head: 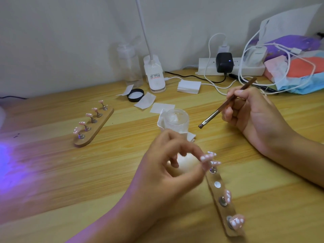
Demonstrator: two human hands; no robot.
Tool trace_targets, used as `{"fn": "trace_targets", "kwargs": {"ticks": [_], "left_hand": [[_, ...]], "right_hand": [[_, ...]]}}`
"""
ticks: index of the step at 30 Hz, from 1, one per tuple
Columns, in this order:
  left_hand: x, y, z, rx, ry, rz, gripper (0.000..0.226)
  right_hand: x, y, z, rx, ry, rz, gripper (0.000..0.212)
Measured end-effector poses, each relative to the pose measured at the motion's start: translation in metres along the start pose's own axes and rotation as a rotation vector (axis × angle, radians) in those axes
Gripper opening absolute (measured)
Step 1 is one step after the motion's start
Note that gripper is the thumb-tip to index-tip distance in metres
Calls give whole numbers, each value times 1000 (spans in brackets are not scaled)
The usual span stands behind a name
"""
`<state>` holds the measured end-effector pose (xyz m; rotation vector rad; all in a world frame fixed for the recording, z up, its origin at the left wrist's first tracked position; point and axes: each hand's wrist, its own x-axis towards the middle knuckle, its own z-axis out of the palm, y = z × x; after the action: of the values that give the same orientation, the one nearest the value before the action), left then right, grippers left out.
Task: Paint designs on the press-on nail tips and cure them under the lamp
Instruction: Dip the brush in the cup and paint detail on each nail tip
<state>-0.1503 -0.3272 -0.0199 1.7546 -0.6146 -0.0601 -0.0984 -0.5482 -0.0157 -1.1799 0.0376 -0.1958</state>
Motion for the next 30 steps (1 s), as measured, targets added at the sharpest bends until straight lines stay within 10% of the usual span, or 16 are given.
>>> {"fn": "trace_targets", "kwargs": {"ticks": [15,30], "left_hand": [[-1,-4,2,283,-187,-1,12],[-11,1,10,636,-229,405,17]], "right_hand": [[-2,0,2,-36,-10,-17,30],[-1,0,-5,-69,-88,-76,26]]}}
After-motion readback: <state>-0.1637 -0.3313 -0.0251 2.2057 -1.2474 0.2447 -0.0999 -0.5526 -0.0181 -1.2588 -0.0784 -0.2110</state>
